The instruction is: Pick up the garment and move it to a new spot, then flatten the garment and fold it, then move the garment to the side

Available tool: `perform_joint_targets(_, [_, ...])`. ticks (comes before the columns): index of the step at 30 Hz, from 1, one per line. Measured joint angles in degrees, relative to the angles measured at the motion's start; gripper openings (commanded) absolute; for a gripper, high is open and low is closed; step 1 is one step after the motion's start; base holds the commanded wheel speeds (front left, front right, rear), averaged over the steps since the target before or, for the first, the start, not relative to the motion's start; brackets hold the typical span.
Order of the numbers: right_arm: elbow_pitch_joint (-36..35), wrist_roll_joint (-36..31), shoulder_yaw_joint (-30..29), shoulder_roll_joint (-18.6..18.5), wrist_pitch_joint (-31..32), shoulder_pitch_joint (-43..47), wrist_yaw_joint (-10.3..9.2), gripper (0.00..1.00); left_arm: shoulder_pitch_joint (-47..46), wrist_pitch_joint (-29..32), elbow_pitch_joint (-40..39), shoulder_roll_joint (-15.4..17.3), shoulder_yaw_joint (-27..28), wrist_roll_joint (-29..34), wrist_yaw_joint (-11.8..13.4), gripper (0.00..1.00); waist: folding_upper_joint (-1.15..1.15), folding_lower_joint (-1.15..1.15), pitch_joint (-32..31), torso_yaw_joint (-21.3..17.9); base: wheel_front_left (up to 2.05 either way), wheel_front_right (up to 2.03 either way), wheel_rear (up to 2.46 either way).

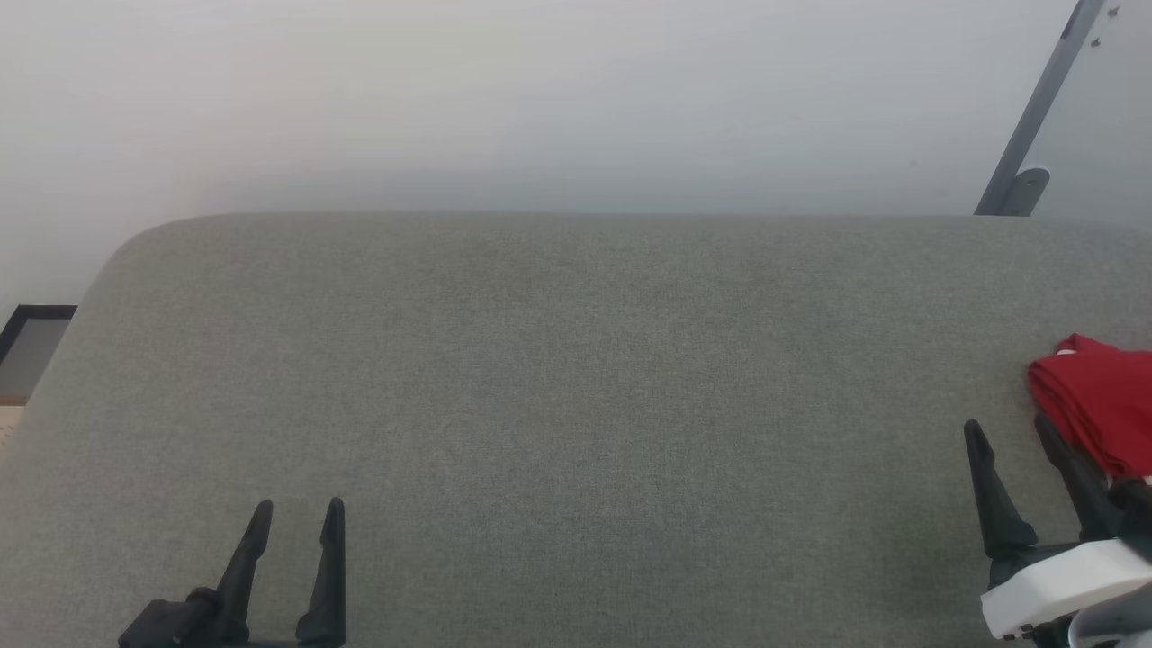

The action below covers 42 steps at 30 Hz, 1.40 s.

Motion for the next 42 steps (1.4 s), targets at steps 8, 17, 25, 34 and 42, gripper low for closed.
perform_joint_targets(8, [0.10, 0.48, -0.03, 0.41, -0.09, 0.01, 0.00, 1.00, -0.02, 0.00, 0.15, 0.01, -0.08, -0.25, 0.00, 1.00, 0.00, 0.00, 0.01, 0.14, 0.00, 0.00, 0.00])
perform_joint_targets(17, [0.05, 0.81, 0.19, 0.51, -0.21, 0.01, 0.00, 1.00, -0.02, 0.00, 0.41, -0.03, 0.20, -0.33, 0.00, 1.00, 0.00, 0.00, 0.29, -0.06, 0.00, 0.00, 0.00])
perform_joint_targets(25, [3.12, 1.66, 0.96, 2.56, 0.24, 1.97, 0.00, 0.00, 0.23, 0.40, 3.64, -1.03, -0.27, -1.27, 0.00, 0.00, 0.00, 0.00, 0.34, -0.13, 0.00, 0.00, 0.00])
perform_joint_targets(34, [3.45, 9.95, 0.34, 3.88, 2.31, 1.65, 0.00, 0.00, -0.31, 2.69, 4.60, -1.35, -0.21, -10.24, 0.00, 0.00, 0.00, 0.00, 0.40, -0.40, 0.00, 0.00, 0.00])
perform_joint_targets(42, [3.74, 16.74, -0.48, 4.86, 4.08, 0.73, 0.00, 0.00, -2.04, 4.67, 5.54, -1.60, -0.03, -17.78, 0.01, 0.00, 0.00, 0.00, 0.45, -0.64, 0.00, 0.00, 0.00])
